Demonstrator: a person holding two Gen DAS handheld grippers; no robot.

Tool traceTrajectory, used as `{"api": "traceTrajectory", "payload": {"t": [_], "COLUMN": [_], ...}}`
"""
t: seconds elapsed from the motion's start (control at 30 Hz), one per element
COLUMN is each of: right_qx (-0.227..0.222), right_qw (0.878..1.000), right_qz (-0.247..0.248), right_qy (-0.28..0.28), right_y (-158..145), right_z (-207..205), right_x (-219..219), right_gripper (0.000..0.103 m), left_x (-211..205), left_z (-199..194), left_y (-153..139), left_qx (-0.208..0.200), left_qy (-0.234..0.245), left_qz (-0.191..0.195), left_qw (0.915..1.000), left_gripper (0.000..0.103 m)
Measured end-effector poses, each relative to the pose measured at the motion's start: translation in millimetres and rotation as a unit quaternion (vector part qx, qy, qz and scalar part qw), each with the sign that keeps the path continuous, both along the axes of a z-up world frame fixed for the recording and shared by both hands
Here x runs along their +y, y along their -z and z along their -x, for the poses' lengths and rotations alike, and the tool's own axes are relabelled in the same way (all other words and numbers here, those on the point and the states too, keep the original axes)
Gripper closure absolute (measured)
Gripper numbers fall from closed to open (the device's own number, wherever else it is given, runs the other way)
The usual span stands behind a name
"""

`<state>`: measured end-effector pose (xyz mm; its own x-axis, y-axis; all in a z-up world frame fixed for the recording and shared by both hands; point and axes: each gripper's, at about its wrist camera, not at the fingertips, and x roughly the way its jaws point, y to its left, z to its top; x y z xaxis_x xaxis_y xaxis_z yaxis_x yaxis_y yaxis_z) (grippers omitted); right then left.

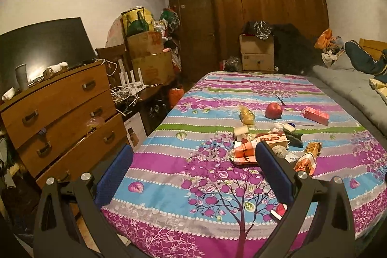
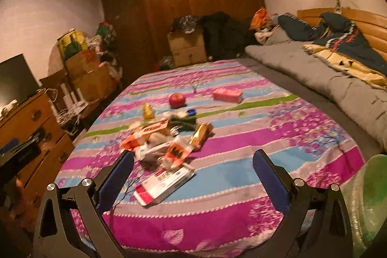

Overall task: Collect trash
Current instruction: 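Move both tools toward the trash pile on the bed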

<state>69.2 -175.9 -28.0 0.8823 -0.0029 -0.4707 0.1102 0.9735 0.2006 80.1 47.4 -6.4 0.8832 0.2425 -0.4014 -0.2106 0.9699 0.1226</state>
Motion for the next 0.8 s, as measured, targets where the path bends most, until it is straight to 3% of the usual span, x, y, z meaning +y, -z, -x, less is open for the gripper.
{"api": "traceTrajectory", "payload": {"t": [0.8], "right_qx": [0.057], "right_qw": [0.998], "right_qz": [-0.022], "right_qy": [-0.003], "right_y": [34], "right_z": [-15], "right_x": [1], "right_gripper": [0.005], "left_x": [-15], "left_z": [-17], "left_y": [12], "left_qx": [0.027], "left_qy": [0.019], "left_qz": [0.000], "left_qw": [0.9995], "left_gripper": [0.005]}}
